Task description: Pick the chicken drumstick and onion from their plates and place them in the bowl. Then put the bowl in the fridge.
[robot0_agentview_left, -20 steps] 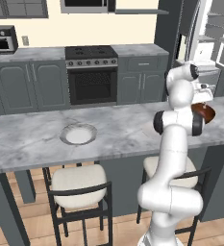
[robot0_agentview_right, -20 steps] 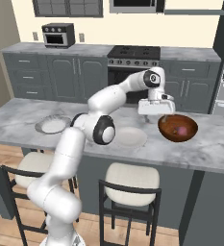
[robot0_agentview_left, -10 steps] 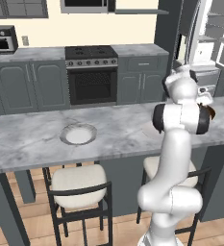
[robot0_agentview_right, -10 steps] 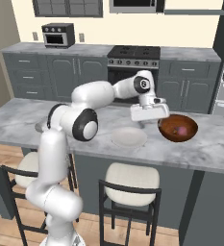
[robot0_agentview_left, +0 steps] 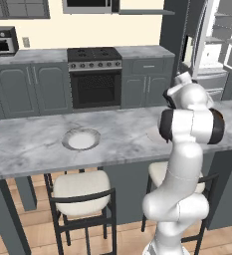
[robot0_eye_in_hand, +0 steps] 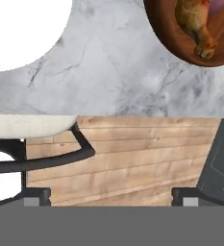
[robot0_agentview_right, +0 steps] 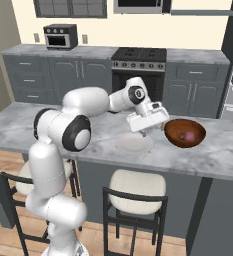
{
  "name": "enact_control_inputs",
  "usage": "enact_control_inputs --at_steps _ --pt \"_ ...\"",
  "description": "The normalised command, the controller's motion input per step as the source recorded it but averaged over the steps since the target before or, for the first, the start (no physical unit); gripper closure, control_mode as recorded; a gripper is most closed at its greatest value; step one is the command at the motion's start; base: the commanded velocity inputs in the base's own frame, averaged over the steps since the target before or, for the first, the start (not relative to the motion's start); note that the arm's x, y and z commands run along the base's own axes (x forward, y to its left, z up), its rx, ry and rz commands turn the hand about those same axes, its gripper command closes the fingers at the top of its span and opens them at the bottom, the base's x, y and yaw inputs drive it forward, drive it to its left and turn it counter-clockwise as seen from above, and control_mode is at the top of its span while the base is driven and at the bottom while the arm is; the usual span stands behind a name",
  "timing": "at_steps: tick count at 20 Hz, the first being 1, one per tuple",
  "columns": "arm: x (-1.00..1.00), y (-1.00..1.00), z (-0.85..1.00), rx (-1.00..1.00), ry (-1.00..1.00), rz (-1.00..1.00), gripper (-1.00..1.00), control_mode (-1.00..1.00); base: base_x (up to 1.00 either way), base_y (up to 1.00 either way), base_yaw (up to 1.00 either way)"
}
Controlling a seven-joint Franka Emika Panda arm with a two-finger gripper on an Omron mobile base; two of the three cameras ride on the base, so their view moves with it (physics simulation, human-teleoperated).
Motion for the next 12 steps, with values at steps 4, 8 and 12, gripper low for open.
enact_control_inputs --at_steps 4,8,12 --pt "0.42 -0.01 0.01 0.00 0.02 0.33 -1.00 -1.00 0.00 0.00 0.00" --pt "0.37 0.00 -0.02 0.01 0.01 0.30 -1.00 -1.00 0.00 0.00 0.00" --pt "0.41 -0.10 -0.04 0.00 0.01 0.13 -1.00 -1.00 0.00 0.00 0.00"
